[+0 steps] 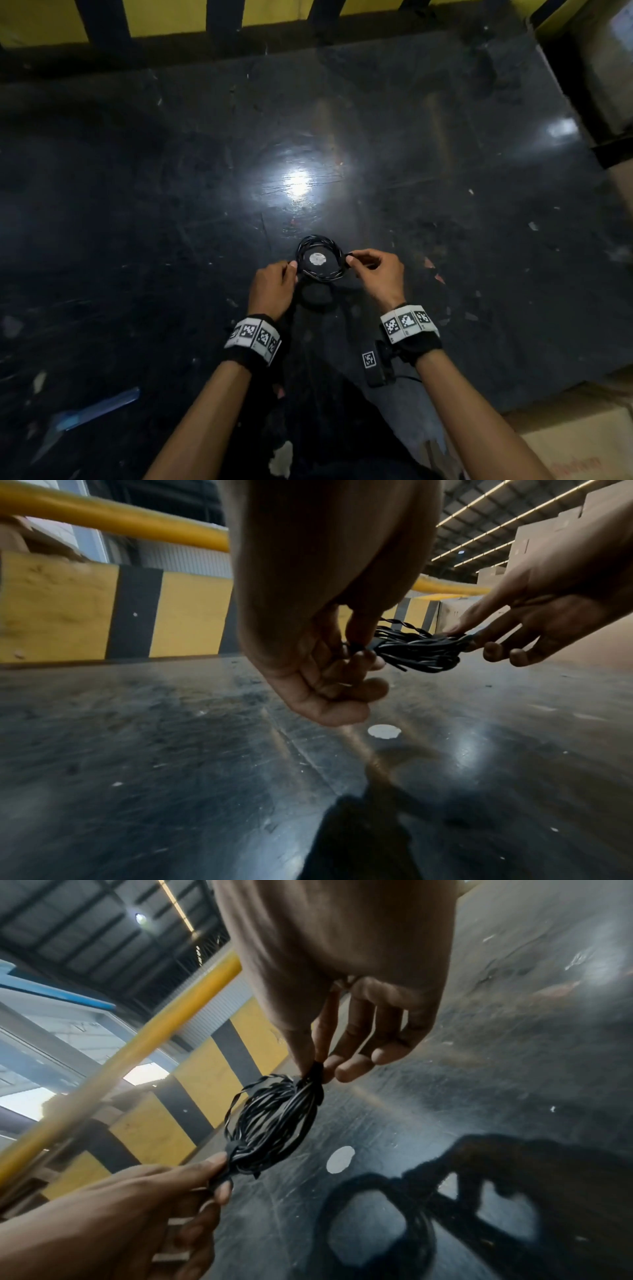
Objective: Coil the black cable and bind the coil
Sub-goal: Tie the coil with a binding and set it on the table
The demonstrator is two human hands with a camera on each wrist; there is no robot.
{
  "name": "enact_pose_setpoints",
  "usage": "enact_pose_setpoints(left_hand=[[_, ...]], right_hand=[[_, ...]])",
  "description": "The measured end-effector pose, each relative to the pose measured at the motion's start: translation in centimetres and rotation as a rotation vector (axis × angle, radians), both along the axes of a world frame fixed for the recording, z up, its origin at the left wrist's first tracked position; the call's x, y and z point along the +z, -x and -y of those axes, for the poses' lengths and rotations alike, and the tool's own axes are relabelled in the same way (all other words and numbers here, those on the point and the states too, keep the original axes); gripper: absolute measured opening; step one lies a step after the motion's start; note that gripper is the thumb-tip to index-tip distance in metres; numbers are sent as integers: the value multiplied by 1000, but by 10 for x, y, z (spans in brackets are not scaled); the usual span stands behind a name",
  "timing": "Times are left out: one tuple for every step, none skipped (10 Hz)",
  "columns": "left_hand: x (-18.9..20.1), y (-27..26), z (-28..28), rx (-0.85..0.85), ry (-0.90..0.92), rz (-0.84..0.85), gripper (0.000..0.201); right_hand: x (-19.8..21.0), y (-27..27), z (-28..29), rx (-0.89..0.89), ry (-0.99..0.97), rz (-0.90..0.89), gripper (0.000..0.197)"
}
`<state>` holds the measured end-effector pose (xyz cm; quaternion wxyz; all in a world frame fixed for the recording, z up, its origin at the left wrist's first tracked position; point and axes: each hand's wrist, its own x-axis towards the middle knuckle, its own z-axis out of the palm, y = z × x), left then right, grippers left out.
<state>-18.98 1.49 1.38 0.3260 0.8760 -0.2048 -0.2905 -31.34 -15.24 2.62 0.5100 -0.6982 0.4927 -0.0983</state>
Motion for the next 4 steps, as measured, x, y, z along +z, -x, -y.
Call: enact_pose_setpoints(left_hand=[[-21,-12,16,-6,-89,-4,39],[-42,-15,22,-119,-259,-77,40],[-44,-12,25,-219,-380,-140,43],[-45,-12,15,-148,-320,-112,36]], right_hand=[[-20,-16,9,17,45,-87,10],[-42,-21,13,37,-53,-171,19],[-52,-17,13,44,-159,-201,26],[-50,-3,14,-34,-224,-126,27]])
